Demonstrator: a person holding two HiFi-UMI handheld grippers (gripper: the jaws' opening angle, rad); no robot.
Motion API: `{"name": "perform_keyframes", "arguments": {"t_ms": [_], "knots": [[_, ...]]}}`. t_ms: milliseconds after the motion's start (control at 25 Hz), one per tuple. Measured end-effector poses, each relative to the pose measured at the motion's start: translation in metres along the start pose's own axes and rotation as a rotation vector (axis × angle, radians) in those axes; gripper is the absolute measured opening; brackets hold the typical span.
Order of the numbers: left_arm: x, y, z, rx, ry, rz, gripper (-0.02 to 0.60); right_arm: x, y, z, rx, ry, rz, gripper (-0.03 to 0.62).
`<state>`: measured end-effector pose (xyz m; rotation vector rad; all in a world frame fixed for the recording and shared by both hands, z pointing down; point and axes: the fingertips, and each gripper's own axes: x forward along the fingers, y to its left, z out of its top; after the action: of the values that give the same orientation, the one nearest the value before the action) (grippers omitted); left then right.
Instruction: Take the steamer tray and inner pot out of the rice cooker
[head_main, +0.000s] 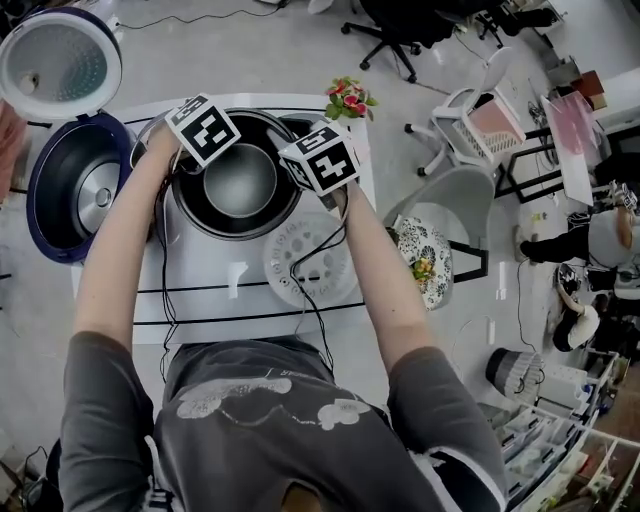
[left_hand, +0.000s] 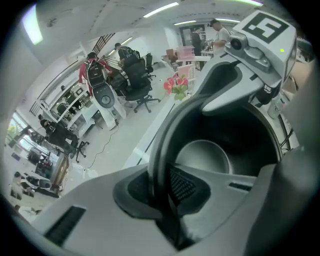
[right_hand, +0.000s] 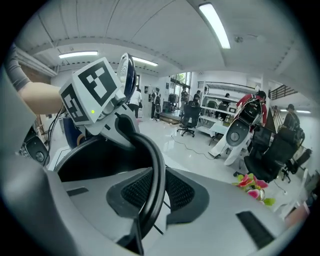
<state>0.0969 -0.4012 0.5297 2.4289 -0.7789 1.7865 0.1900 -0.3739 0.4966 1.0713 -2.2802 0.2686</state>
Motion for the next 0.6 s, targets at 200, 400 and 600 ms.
{"name": "perform_keyframes", "arguments": {"t_ms": [200, 400, 600], "knots": [[0.015, 0.001, -0.001, 0.013, 0.025, 0.001, 0.061, 0.009, -0.005, -0.010, 0.031, 0.048, 0.018, 0.097], [0.023, 0.000, -0.004, 0.061, 0.037, 0.043, 0.090, 0.013, -0.004, -0.016, 0.073, 0.073, 0.047, 0.100], [0.029, -0.002, -0.009, 0.051, 0.065, 0.048, 0.100, 0.016, -0.001, -0.020, 0.102, 0.061, 0.077, 0.103]]}}
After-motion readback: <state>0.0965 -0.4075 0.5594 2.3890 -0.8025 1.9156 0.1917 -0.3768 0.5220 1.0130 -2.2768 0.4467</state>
